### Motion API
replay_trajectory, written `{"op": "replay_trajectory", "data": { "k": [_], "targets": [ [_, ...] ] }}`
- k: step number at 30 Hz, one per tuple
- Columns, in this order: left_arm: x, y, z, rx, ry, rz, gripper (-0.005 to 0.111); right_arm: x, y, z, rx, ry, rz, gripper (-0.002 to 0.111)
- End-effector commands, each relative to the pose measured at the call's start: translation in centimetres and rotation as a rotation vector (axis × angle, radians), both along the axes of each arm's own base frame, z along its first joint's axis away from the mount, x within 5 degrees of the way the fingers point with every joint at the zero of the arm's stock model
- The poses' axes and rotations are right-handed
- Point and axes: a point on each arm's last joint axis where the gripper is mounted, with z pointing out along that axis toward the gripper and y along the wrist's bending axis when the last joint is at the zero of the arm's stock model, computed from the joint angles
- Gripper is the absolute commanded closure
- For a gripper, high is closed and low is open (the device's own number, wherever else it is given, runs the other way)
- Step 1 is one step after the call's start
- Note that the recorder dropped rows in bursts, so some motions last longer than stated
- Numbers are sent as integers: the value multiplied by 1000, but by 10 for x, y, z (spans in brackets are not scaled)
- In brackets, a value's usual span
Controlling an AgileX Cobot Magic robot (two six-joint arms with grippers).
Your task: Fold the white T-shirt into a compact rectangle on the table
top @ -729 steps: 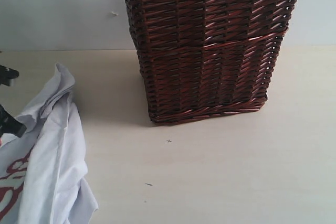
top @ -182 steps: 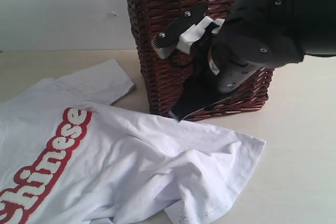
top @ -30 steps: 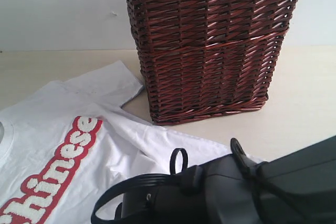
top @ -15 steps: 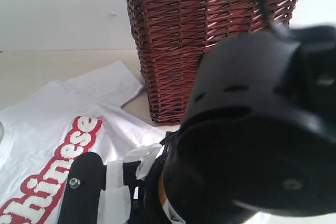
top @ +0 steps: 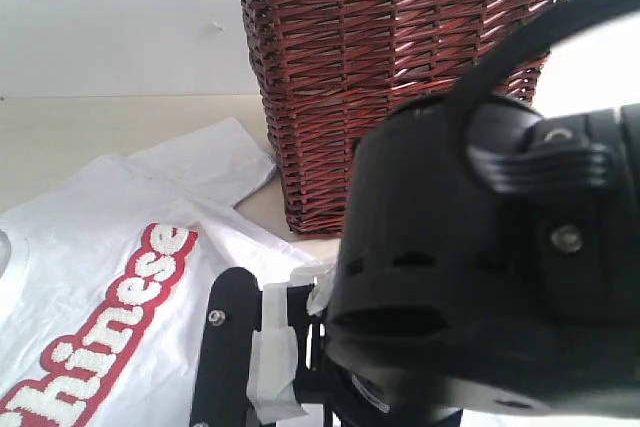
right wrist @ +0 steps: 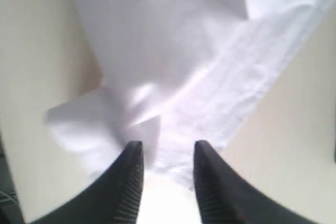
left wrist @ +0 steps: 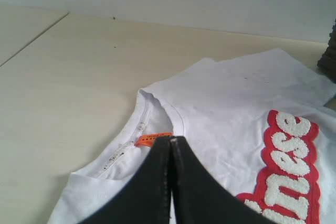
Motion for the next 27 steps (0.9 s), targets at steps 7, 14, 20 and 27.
{"op": "replay_trajectory", "data": {
  "k": [7, 14, 20, 27],
  "targets": [
    [0, 0, 1, -3, -15, 3, 107, 14, -10, 27, 171, -190, -149, 63],
    [0, 0, 1, -3, -15, 3, 107, 36, -55, 19, 285, -116, -502, 86],
    [0, 0, 1, -3, -15, 3, 107, 47, -81, -44, 191, 14, -639, 88],
    [0, 0, 1, -3, -15, 3, 107, 71, -91, -95, 83, 72, -742, 83]
  ]
}}
